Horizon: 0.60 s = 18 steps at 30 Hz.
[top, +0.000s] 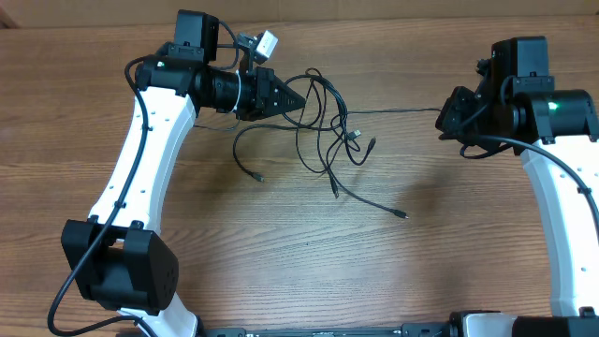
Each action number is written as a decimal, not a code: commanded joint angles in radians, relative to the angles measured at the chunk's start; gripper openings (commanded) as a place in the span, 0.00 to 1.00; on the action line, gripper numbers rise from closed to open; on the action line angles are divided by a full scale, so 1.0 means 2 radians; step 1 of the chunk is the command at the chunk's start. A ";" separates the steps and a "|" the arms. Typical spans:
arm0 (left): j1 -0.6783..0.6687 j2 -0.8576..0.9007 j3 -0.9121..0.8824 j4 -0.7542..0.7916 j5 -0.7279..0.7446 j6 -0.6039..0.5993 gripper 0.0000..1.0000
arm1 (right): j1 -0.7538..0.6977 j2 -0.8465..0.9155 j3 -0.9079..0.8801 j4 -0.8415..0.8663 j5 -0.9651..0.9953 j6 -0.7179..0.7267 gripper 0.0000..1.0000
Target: Untangle cables
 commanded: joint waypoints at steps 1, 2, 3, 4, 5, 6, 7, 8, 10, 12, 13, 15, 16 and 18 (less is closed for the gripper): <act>0.005 -0.018 0.008 -0.001 -0.007 0.018 0.04 | 0.001 -0.007 0.003 0.011 -0.064 -0.051 0.04; 0.002 -0.018 0.008 -0.001 -0.007 0.018 0.04 | 0.007 -0.007 0.003 0.016 -0.097 -0.072 0.04; 0.000 -0.018 0.008 0.000 -0.007 0.018 0.04 | 0.014 -0.007 0.003 0.020 -0.119 -0.085 0.04; -0.005 -0.018 0.008 0.000 -0.007 0.018 0.04 | 0.026 -0.007 0.003 0.025 -0.138 -0.096 0.05; -0.007 -0.018 0.008 0.000 -0.007 0.018 0.04 | 0.033 -0.007 0.003 0.027 -0.144 -0.098 0.05; -0.010 -0.018 0.008 0.001 -0.006 0.018 0.04 | 0.046 -0.007 0.003 0.031 -0.147 -0.098 0.05; -0.013 -0.018 0.008 0.001 -0.004 0.017 0.04 | 0.054 -0.007 0.003 0.032 -0.146 -0.098 0.05; -0.016 -0.018 0.008 0.003 0.001 0.017 0.04 | 0.067 -0.007 0.003 0.035 -0.144 -0.100 0.05; -0.020 -0.018 0.008 0.019 0.023 0.013 0.04 | 0.100 -0.007 0.002 0.043 -0.131 -0.098 0.05; -0.022 -0.018 0.008 0.040 0.034 -0.010 0.04 | 0.121 -0.003 0.002 0.051 -0.105 -0.073 0.06; -0.023 -0.018 0.008 0.054 0.042 -0.027 0.04 | 0.132 -0.001 0.002 0.054 -0.095 -0.061 0.06; -0.023 -0.018 0.008 0.080 0.063 -0.049 0.04 | 0.149 0.007 0.002 0.060 -0.090 -0.052 0.06; -0.023 -0.018 0.008 0.095 0.077 -0.059 0.04 | 0.158 0.012 0.002 0.064 -0.090 -0.048 0.06; -0.023 -0.018 0.008 0.120 0.100 -0.076 0.04 | 0.173 0.021 0.002 0.069 -0.090 -0.048 0.06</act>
